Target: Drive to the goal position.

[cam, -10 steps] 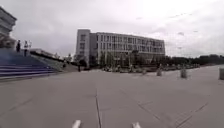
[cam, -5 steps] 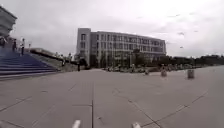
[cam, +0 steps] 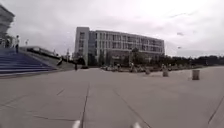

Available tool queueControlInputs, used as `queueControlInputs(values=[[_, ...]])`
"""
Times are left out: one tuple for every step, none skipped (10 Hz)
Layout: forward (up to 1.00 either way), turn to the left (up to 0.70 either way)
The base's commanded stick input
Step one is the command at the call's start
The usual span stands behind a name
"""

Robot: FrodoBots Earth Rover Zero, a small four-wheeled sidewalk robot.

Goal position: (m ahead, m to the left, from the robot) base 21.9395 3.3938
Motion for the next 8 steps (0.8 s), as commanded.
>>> queueControlInputs(values=[[1.0,0.0],[1.0,0.0],[1.0,0.0],[1.0,0.0],[1.0,0.0],[1.0,0.0],[1.0,0.0],[1.0,0.0]])
